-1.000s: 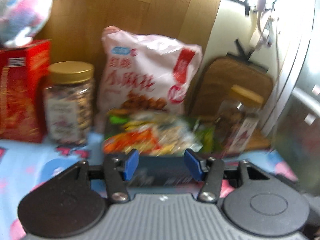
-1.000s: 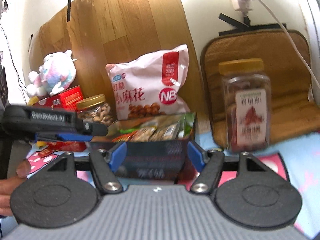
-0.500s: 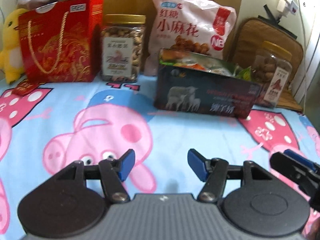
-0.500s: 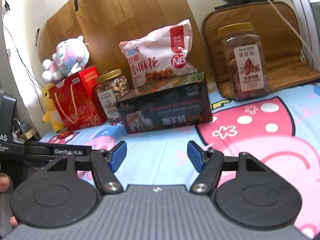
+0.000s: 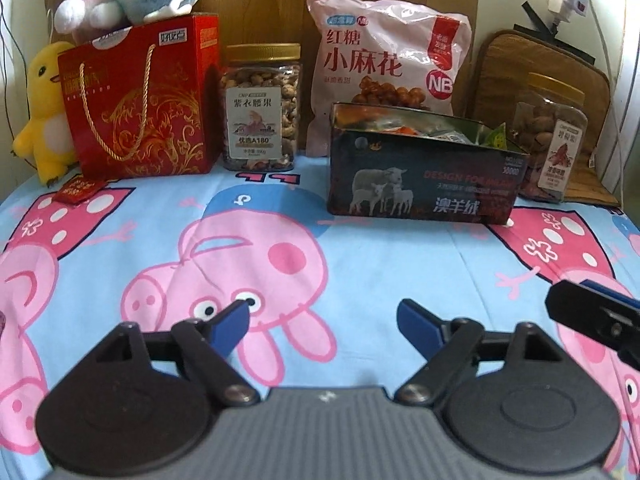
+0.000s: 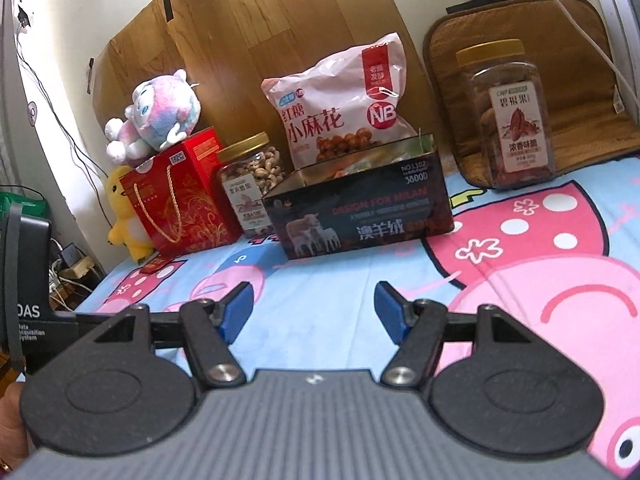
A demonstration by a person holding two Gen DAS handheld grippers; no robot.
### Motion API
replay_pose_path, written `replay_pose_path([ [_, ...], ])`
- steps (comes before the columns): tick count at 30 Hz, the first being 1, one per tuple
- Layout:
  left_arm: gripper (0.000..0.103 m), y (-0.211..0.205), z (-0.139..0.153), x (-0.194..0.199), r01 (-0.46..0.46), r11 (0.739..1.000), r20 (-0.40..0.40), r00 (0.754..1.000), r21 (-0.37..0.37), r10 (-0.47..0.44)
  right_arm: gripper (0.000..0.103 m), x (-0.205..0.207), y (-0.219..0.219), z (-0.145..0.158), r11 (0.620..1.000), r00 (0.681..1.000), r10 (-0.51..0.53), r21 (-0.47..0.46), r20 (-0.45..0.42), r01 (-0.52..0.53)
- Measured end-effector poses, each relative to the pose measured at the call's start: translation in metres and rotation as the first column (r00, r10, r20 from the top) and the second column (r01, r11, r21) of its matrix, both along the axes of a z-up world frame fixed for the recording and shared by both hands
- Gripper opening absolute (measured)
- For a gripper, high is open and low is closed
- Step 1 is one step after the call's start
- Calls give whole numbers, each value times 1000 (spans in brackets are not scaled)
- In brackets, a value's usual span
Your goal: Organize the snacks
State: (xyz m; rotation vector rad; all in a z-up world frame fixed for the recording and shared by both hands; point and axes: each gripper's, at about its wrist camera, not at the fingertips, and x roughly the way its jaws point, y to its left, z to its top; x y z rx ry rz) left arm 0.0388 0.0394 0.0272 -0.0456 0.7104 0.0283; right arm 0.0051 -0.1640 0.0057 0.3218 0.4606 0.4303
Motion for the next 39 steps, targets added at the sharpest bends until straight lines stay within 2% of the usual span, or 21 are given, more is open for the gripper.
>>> replay_pose_path([
  [2, 94, -2, 2, -2, 1, 1000, 14, 1000, 10, -1, 69, -2, -1, 1, 1000, 1000, -2, 4, 3, 2],
  [8, 103, -6, 8, -8, 10, 1000, 39, 999, 23, -10, 69, -4, -3, 4, 1000, 1000, -12, 18, 7, 12],
  [18, 103, -15, 20, -18, 24, 998, 98, 995, 66, -31, 69, -9, -7, 7, 999, 999, -38, 29, 19, 37],
  [34, 103, -11, 24, -23, -23, 996, 137, 990, 87, 11, 69, -13, -7, 12, 998, 999, -43, 40, 21, 42],
  [39, 103, -12, 25, -25, -11, 996, 147, 989, 93, -3, 69, -12, -7, 10, 998, 999, -46, 41, 12, 46],
])
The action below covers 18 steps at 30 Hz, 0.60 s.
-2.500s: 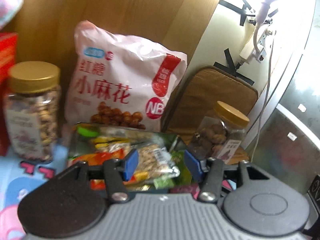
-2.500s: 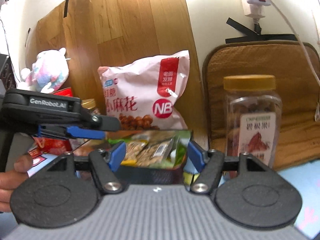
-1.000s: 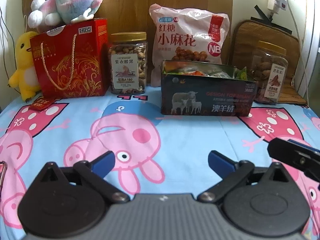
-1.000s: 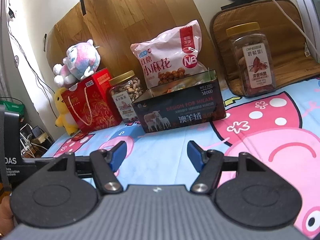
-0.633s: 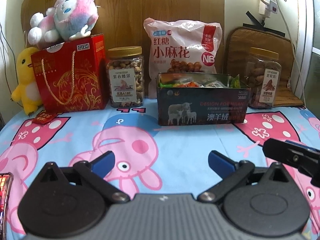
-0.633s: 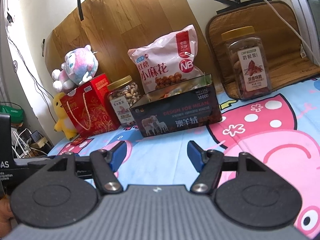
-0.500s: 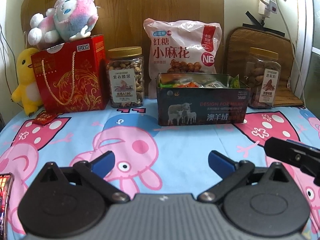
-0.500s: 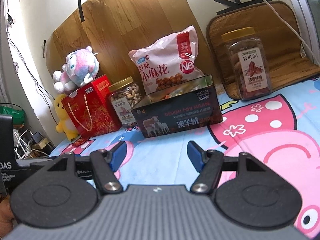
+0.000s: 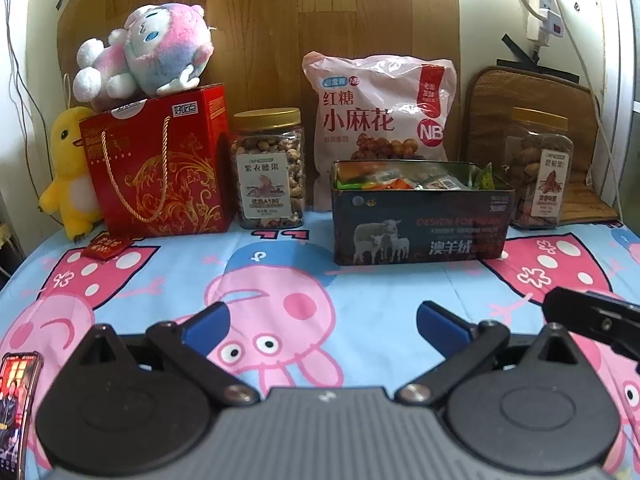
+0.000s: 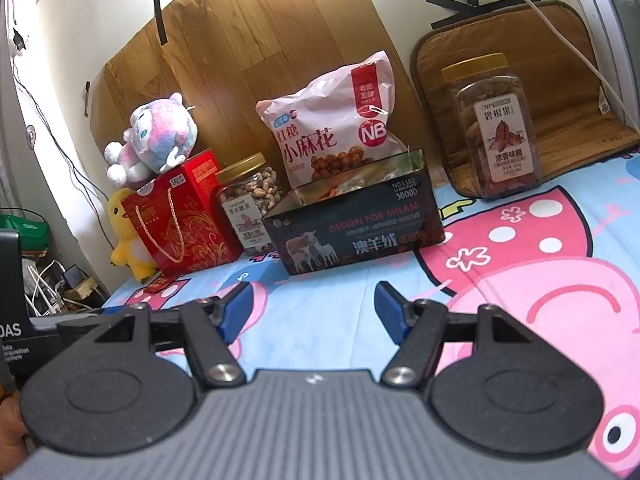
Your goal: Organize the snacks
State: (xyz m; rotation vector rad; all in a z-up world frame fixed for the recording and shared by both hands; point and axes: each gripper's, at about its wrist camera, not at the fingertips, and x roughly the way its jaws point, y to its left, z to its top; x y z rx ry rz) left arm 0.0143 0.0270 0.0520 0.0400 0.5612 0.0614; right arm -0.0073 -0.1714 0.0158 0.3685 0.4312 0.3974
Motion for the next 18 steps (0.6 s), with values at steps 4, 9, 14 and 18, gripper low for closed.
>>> replay_pose_path([
  [4, 103, -2, 2, -2, 16, 1000, 13, 1000, 5, -16, 69, 0, -1, -1, 1000, 1000, -4, 1, -2, 4],
  [9, 103, -5, 2, -3, 18, 1000, 19, 1000, 25, -18, 69, 0, -2, -1, 1000, 1000, -15, 10, -7, 16],
  [14, 103, -2, 1, 2, 11, 1000, -20, 1000, -4, -11, 69, -1, -4, -1, 1000, 1000, -24, 19, -7, 25],
  [18, 103, 1, -1, 2, 5, 1000, -31, 1000, -16, -6, 69, -2, -4, -1, 1000, 1000, -24, 19, -7, 24],
])
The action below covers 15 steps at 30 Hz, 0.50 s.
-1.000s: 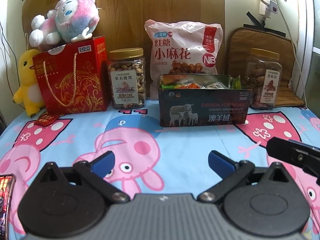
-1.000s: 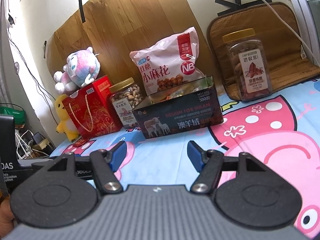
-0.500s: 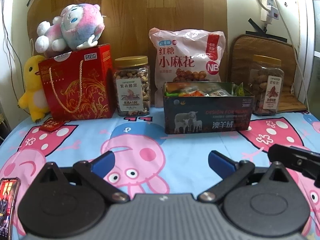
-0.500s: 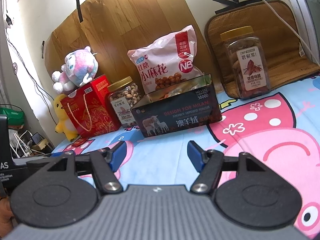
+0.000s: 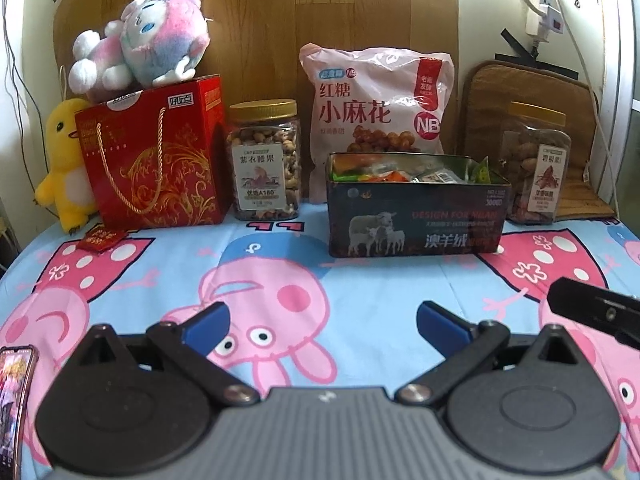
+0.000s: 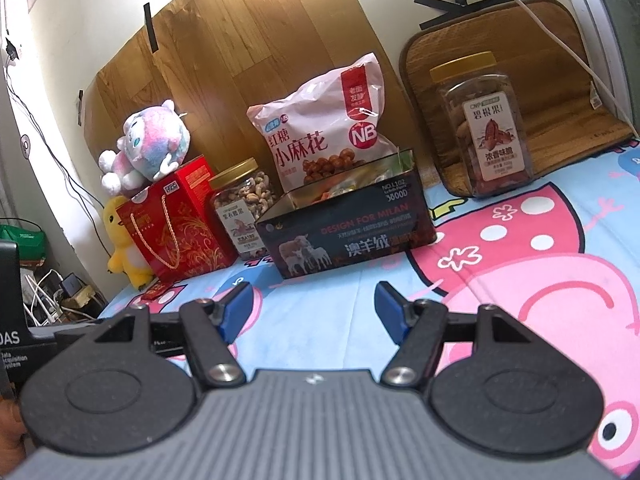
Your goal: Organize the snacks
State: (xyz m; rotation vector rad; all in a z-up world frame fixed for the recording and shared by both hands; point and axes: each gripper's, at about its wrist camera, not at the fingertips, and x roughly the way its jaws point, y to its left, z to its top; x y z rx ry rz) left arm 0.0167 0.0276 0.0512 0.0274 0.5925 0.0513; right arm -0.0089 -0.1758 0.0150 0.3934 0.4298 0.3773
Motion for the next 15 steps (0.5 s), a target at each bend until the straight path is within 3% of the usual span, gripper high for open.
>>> replay_pose_path([
  [15, 103, 2, -4, 5, 0, 1000, -32, 999, -13, 0, 69, 0, 0, -1, 1000, 1000, -2, 2, -12, 2],
])
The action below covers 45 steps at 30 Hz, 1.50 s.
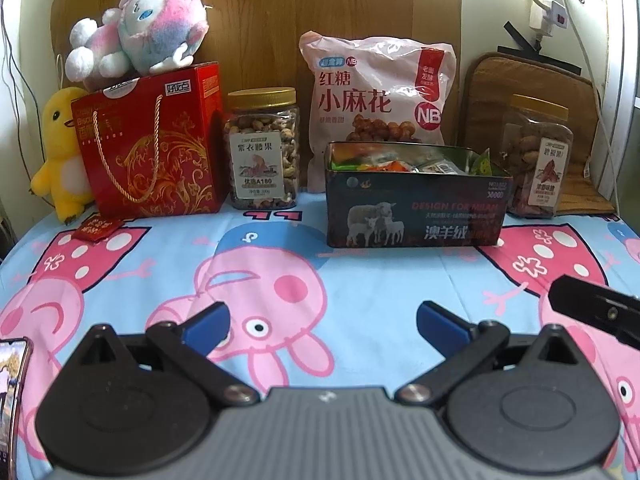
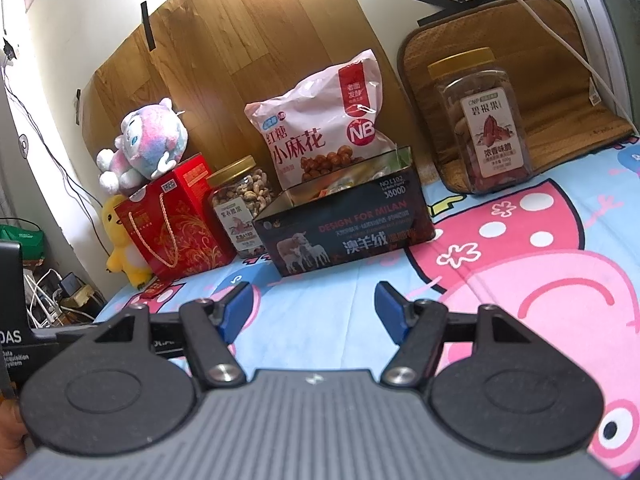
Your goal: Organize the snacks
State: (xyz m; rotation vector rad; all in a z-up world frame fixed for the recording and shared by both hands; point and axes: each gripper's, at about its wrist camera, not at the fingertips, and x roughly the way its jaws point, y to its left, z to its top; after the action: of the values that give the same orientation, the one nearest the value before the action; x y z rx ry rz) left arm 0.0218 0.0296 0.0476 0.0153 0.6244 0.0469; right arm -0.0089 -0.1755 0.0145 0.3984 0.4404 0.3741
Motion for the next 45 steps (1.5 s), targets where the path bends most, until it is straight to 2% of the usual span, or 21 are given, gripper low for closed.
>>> replay_pose_path([
  [45, 103, -2, -2, -2, 1, 1000, -14, 1000, 11, -1, 69, 0, -2, -2, 1000, 1000, -1, 2, -5, 1],
])
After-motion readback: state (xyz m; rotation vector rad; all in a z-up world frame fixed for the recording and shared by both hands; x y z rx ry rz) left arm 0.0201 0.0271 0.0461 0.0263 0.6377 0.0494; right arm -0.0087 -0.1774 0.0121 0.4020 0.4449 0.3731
